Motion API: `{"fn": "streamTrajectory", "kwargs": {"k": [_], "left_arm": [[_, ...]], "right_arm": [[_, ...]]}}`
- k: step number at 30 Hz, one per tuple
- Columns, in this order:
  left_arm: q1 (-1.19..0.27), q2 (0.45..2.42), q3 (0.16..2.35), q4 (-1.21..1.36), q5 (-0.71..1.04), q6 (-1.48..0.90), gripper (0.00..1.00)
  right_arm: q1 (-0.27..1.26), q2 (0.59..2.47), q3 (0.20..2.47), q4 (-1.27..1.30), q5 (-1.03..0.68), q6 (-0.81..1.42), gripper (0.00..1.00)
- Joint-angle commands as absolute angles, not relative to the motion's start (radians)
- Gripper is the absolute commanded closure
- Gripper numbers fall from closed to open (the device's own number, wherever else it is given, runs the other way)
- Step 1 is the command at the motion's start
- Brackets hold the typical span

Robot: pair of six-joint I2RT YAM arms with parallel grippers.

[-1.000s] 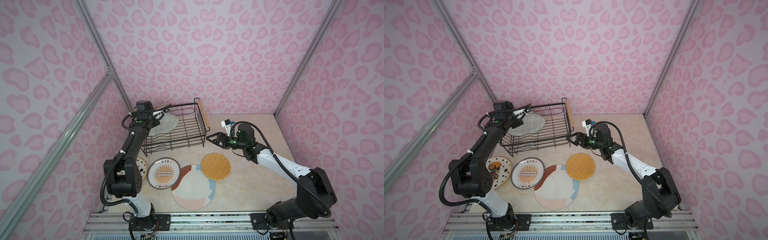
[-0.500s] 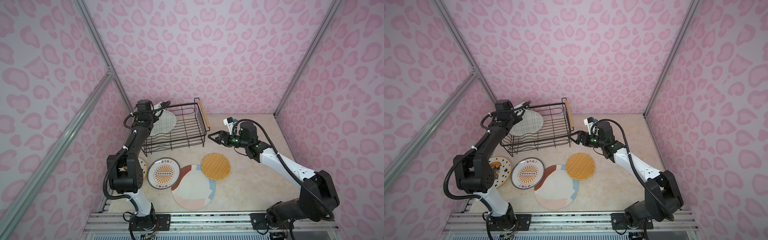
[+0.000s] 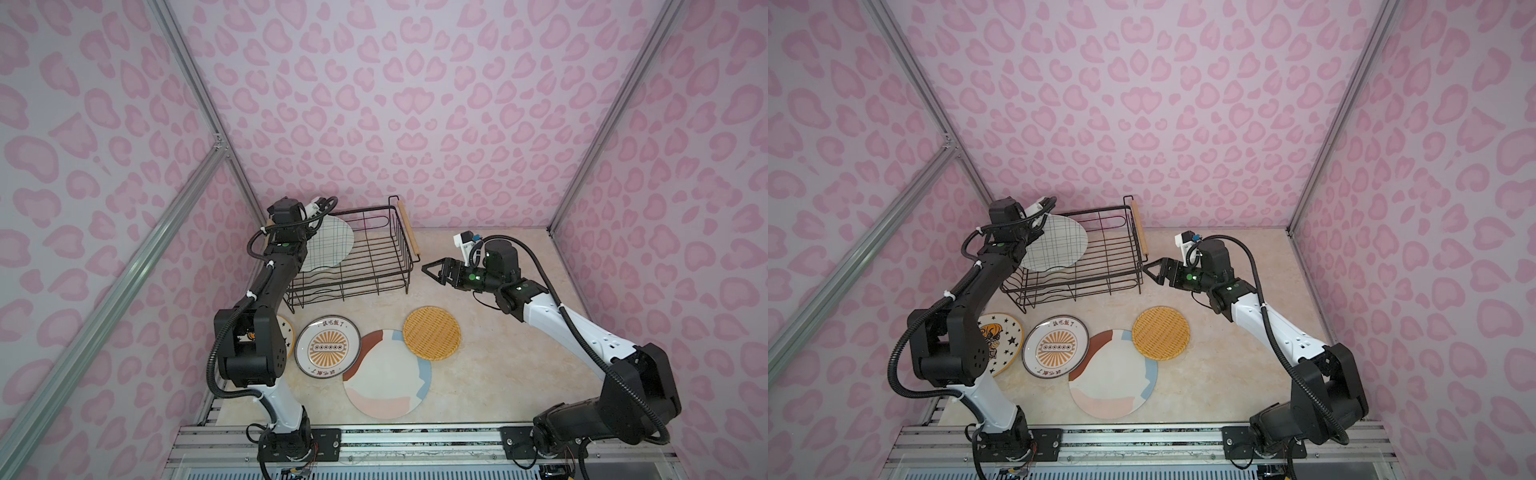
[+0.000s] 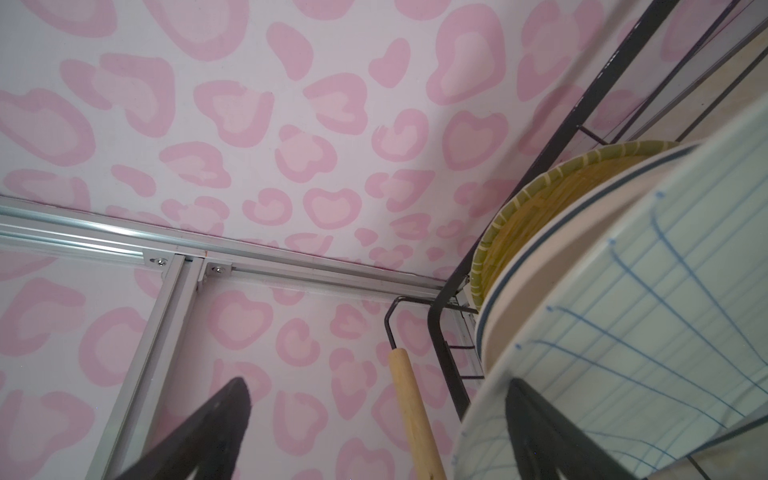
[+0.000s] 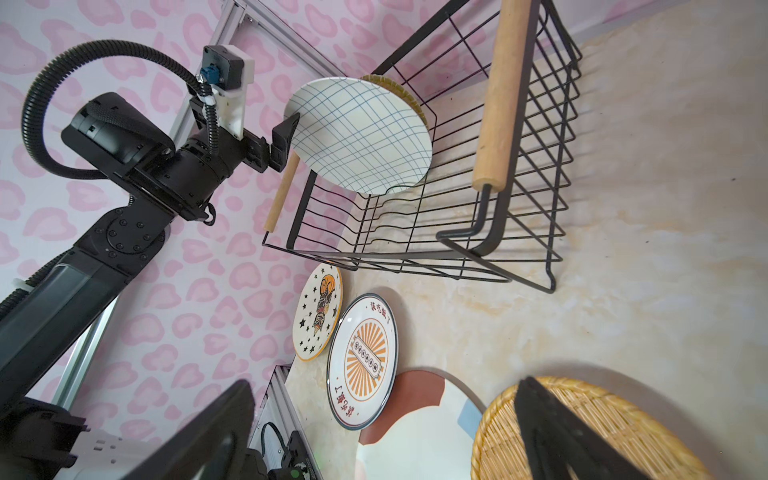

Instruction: Load the plates into the dish rack

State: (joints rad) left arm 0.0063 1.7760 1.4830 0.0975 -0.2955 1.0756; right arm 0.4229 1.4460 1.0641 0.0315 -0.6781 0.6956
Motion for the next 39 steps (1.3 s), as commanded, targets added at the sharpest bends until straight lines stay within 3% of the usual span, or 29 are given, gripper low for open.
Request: {"fn": "streamTrajectory", "kwargs": {"k": [1,7,16,25,33,39], "left_arm": [[0.008,1.754,1.475,0.153,-0.303,1.046,0.03],[0.011,1.721,1.437,0.175,-0.273,0.982,0.03],[0.028,1.615,1.407,0.157,-0.119,0.687,0.03],[0.028,1.612,1.358,0.165,-0.138,0.585,0.03],[0.028,1.489,1.443,-0.036,-0.101,0.112,0.03],[0.028,1.363,1.356,-0.227,0.005,-0.273,0.03]], "right_arm": [[0.418,1.452,1.071,0.007,-0.65,0.669,0.03],[0.409,1.453,1.071,0.0,-0.641,0.666,0.03],[0.39,1.485,1.094,0.034,-0.642,0.684,0.03],[0.39,1.496,1.089,0.073,-0.664,0.709,0.04],[0.39,1.513,1.065,0.136,-0.67,0.747,0.04],[0.391,1.537,1.044,0.217,-0.692,0.797,0.04]]}}
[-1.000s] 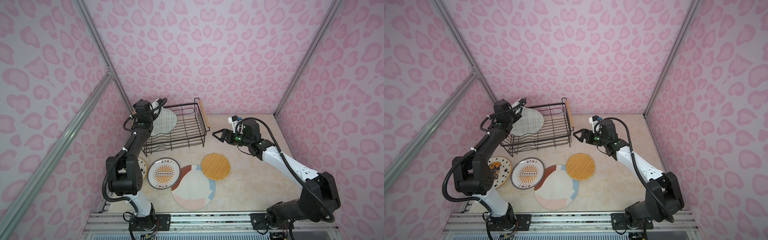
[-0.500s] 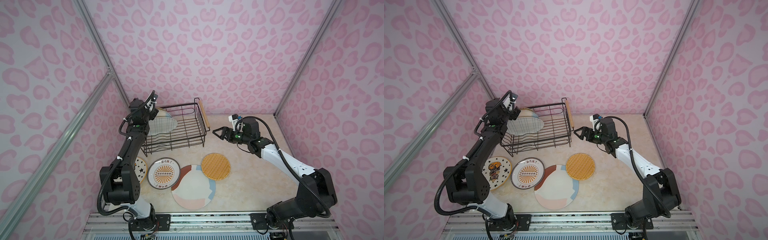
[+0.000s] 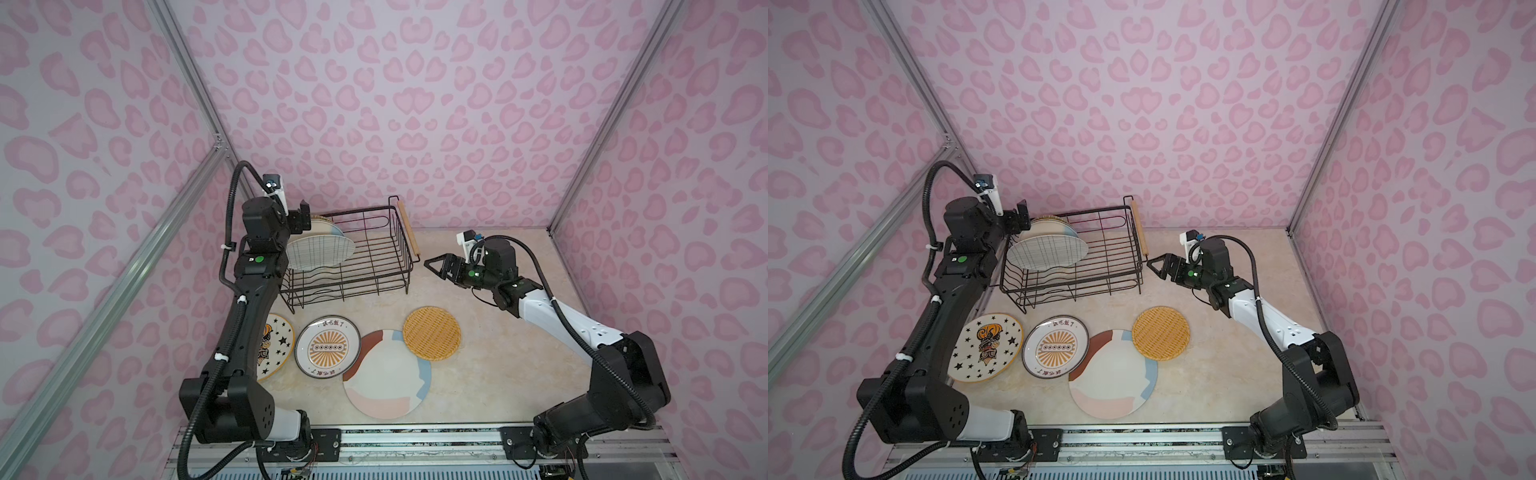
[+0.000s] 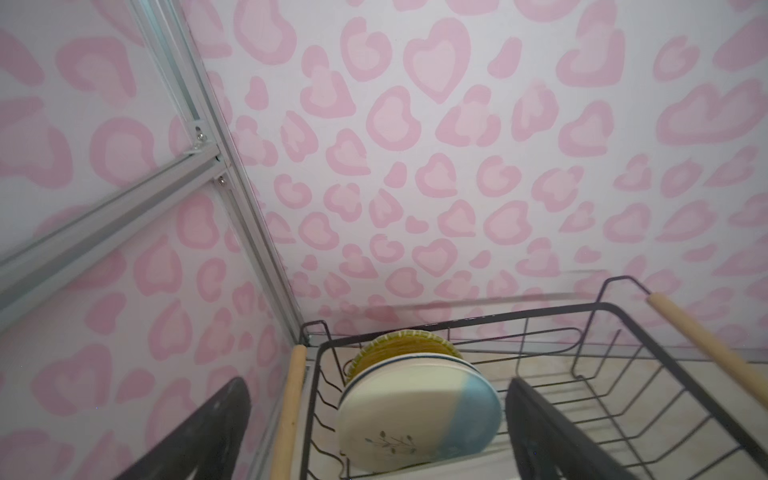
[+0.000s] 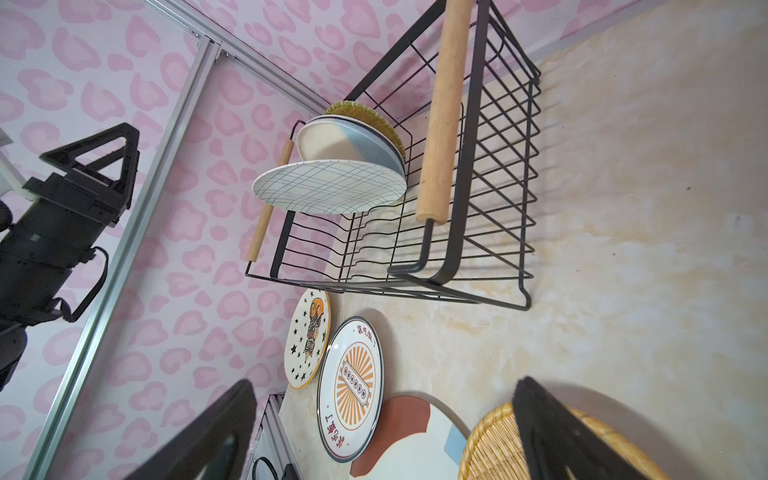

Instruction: Load the plates into the dish rack

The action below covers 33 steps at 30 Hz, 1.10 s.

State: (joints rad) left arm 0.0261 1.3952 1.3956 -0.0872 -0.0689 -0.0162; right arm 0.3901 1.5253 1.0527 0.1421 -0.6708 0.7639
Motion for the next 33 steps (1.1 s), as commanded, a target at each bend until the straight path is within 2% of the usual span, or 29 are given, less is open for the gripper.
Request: {"fn": "streamTrajectory", "kwargs": {"k": [1,5,7,9,13,18,22,24,26,29,33], "left_arm": [[0.028,1.338,1.299,-0.229,0.055,-0.316,0.03],[0.028,1.252,1.143,-0.23,0.222,-0.448,0.03],[0.028,1.223,1.08,-0.224,0.241,-0.509,0.0],[0.03,1.221,1.041,-0.212,0.227,-0.557,0.04],[0.073,1.3,1.071,-0.207,0.253,-0.644,0.17],[0.119,1.425,1.139,-0.137,0.319,-0.716,0.24],[0.142,1.498,1.197,-0.125,0.281,-0.739,0.24],[0.16,1.514,1.209,-0.121,0.246,-0.743,0.28],[0.169,1.508,1.192,-0.081,0.25,-0.744,0.26],[0.172,1.496,1.191,-0.051,0.36,-0.724,0.19],[0.181,1.394,1.151,-0.083,0.258,-0.772,0.2]], "right_arm": [[0.393,1.541,1.044,0.222,-0.695,0.799,0.04],[0.379,1.547,1.07,0.203,-0.678,0.777,0.04],[0.364,1.56,1.104,0.176,-0.66,0.759,0.05],[0.356,1.587,1.158,0.12,-0.64,0.724,0.06],[0.359,1.606,1.183,0.134,-0.621,0.723,0.07],[0.362,1.597,1.144,0.189,-0.632,0.747,0.07],[0.362,1.589,1.124,0.205,-0.644,0.752,0.07],[0.359,1.584,1.116,0.216,-0.654,0.757,0.07],[0.356,1.584,1.11,0.231,-0.668,0.765,0.07],[0.357,1.582,1.103,0.235,-0.678,0.767,0.07],[0.356,1.583,1.093,0.247,-0.683,0.773,0.07]]}}
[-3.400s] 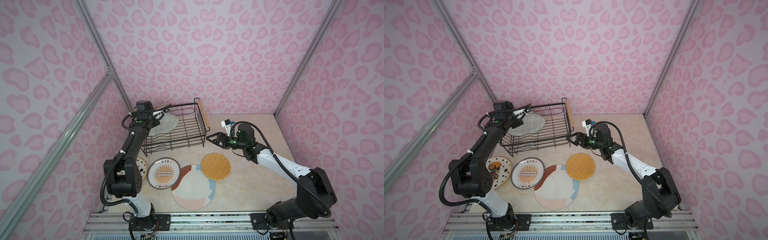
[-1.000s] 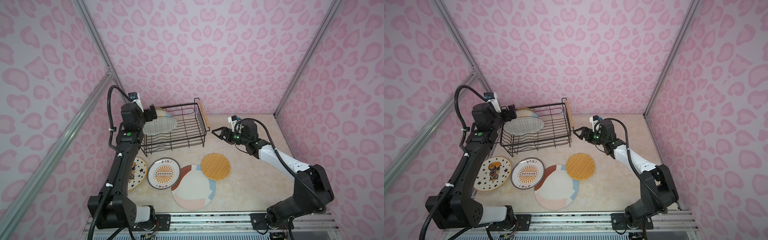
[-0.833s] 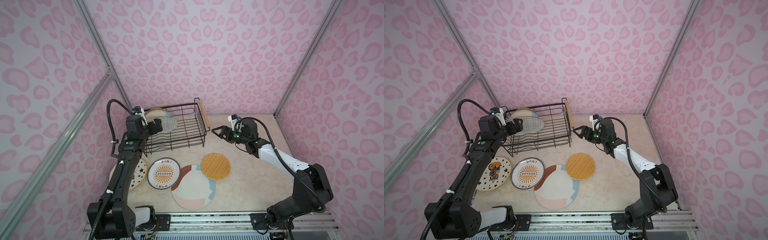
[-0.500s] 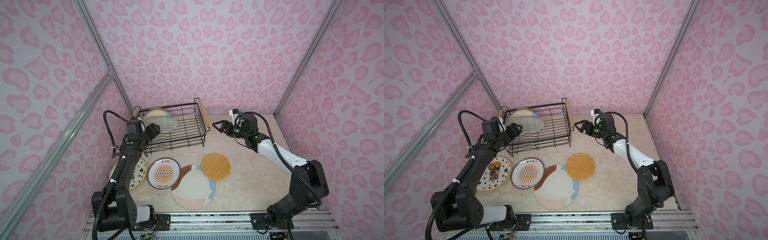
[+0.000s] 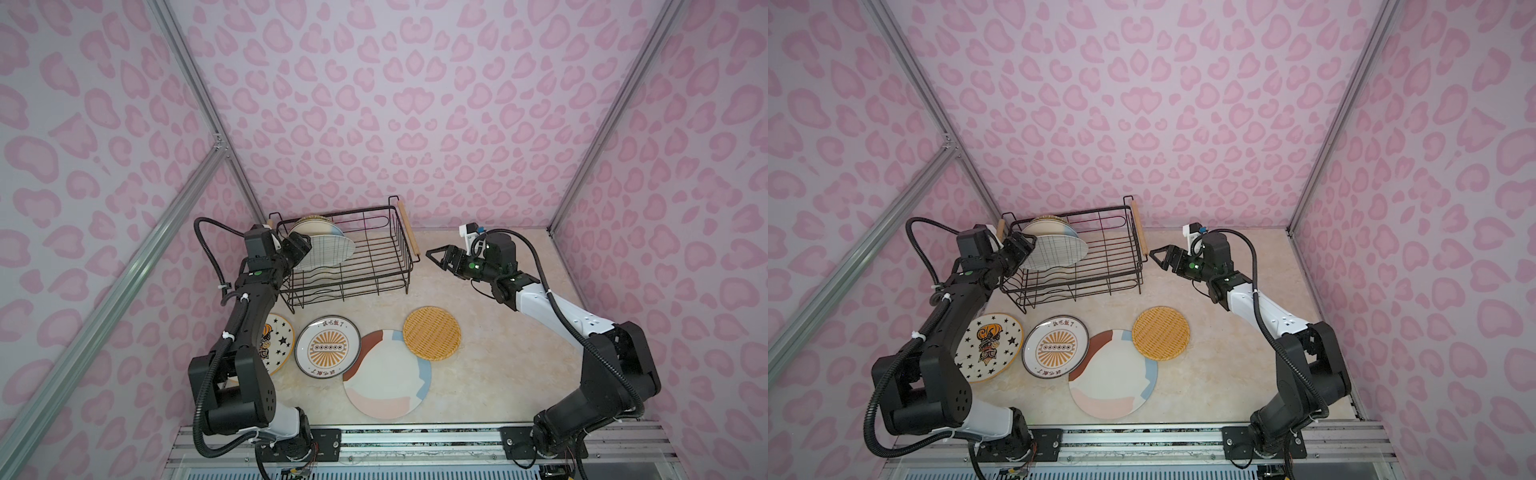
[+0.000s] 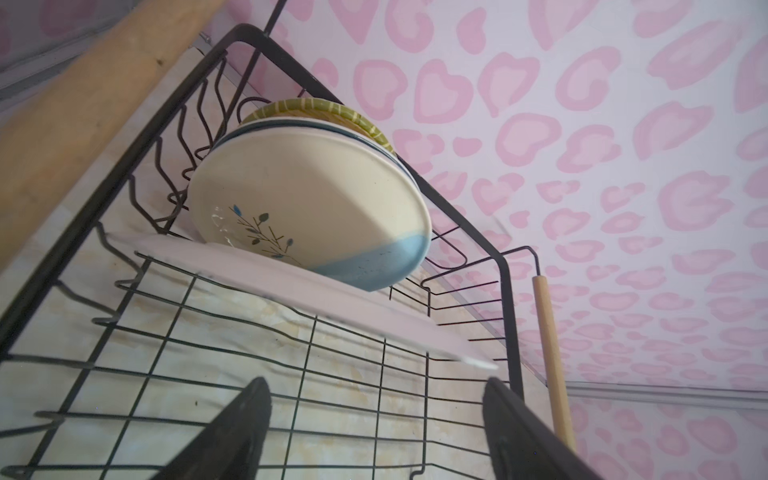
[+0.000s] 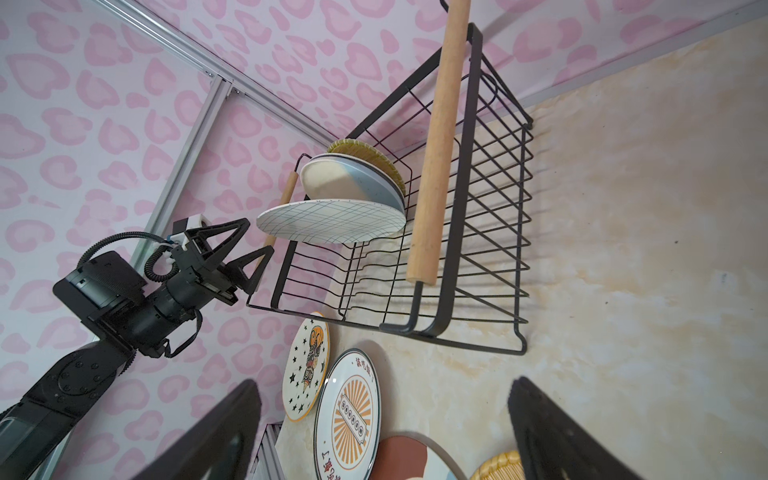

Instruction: Load the plates into the dish rack

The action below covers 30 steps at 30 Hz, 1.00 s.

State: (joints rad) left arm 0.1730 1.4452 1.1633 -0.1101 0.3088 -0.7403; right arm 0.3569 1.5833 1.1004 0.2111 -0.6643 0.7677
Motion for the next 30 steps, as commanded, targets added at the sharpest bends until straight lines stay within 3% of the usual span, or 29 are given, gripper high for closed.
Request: {"fn": "streamTrajectory", "kwargs": {"k": [1,17,21,30], "left_arm": [[0.189,1.386,1.153,-0.098,0.235,-0.8,0.21],[0.212,1.551,1.251,-0.124,0.259,-0.984,0.43],[0.212,1.575,1.275,-0.12,0.265,-0.995,0.56],[0.197,1.618,1.32,-0.117,0.288,-1.027,0.72]], "right_arm": [[0.357,1.584,1.094,0.252,-0.688,0.776,0.07],[0.342,1.583,1.046,0.323,-0.73,0.826,0.08],[0.336,1.576,1.035,0.327,-0.733,0.828,0.08],[0.324,1.571,1.018,0.339,-0.742,0.836,0.08]]}}
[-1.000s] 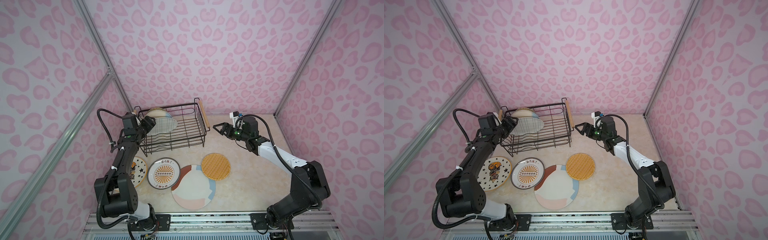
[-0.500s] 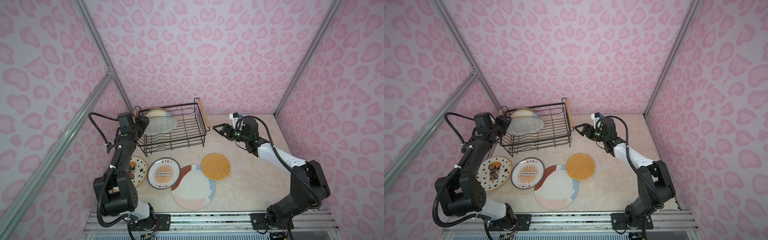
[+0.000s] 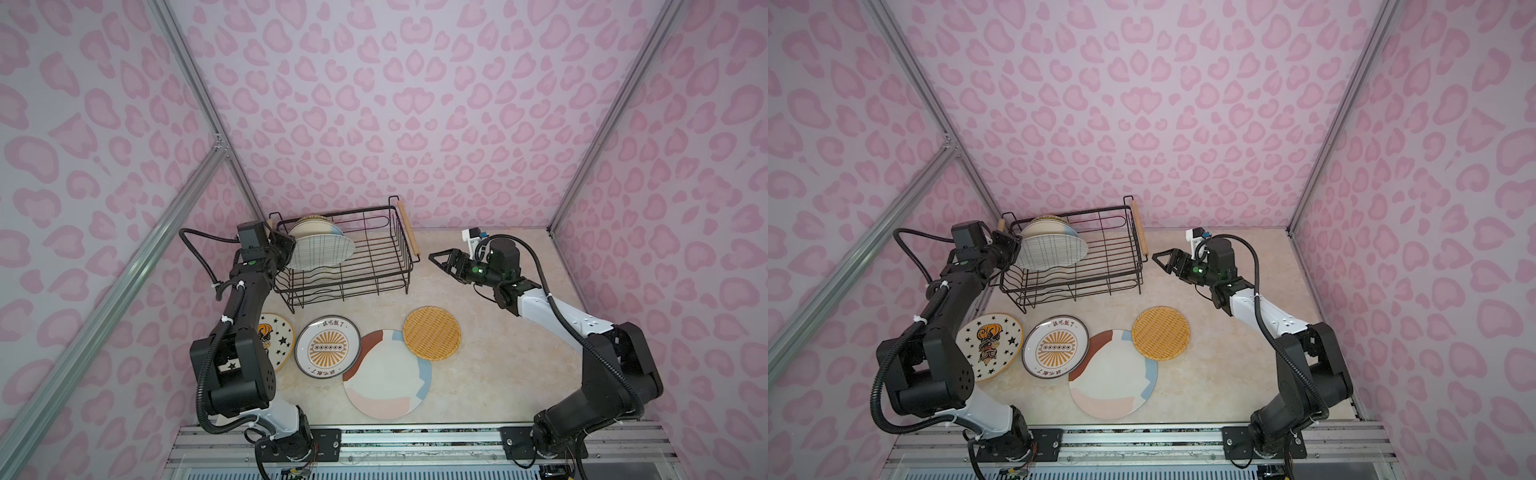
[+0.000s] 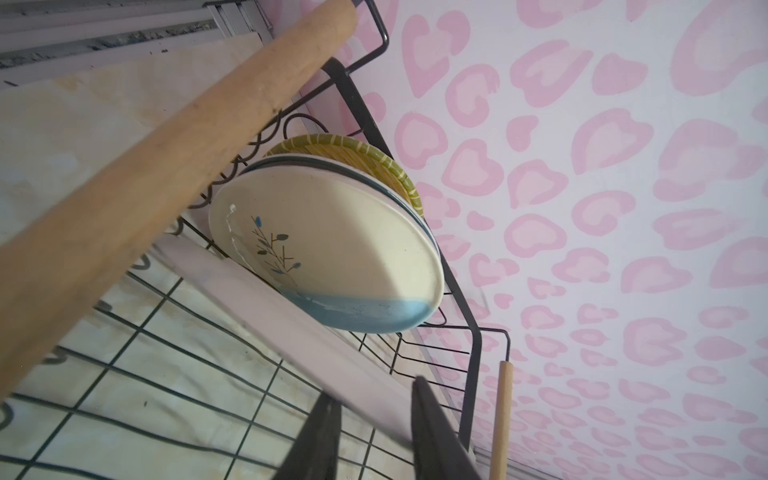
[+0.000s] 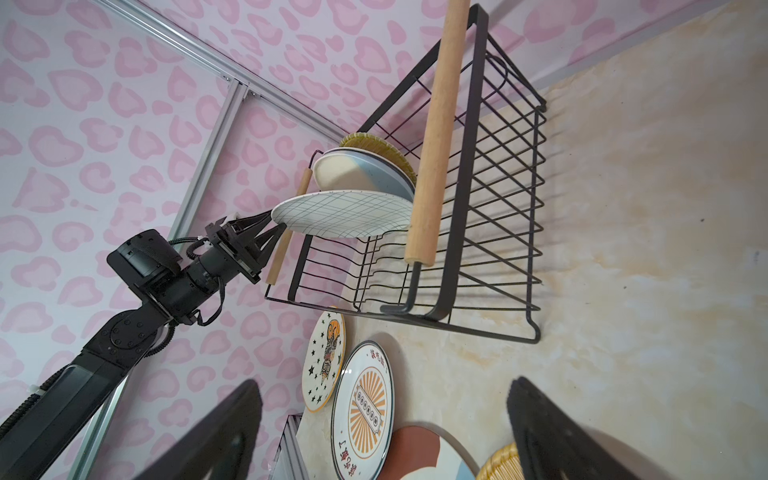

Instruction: Load the plates into the dish rack

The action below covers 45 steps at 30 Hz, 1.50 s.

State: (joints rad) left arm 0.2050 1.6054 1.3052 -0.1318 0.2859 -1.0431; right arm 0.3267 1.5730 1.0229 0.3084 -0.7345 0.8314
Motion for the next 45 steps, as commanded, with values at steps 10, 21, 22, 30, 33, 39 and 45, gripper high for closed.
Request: {"fn": "streamTrajectory", "kwargs": {"k": [10,21,22,30,33,39,45], "left_arm": [[0.165,1.654,1.379,-0.124,0.28,-1.022,0.79],[0.126,1.623,1.31,-0.095,0.26,-1.057,0.82],[0.123,1.61,1.291,-0.09,0.257,-1.062,0.83],[0.113,1.527,1.198,-0.041,0.266,-1.079,0.84],[0.114,1.507,1.206,-0.048,0.299,-1.072,0.8],[0.136,1.454,1.227,-0.085,0.348,-1.028,0.78],[0.145,1.361,1.251,-0.17,0.437,-0.917,0.76]], "right_arm": [[0.317,1.57,1.006,0.357,-0.752,0.847,0.08],[0.296,1.566,0.992,0.375,-0.767,0.858,0.07],[0.296,1.567,0.989,0.381,-0.769,0.861,0.07],[0.295,1.562,0.986,0.411,-0.79,0.862,0.02],[0.297,1.553,1.041,0.328,-0.778,0.791,0.02],[0.35,1.563,1.234,0.102,-0.667,0.536,0.02],[0.445,1.681,1.47,-0.038,-0.596,0.296,0.02]]}}
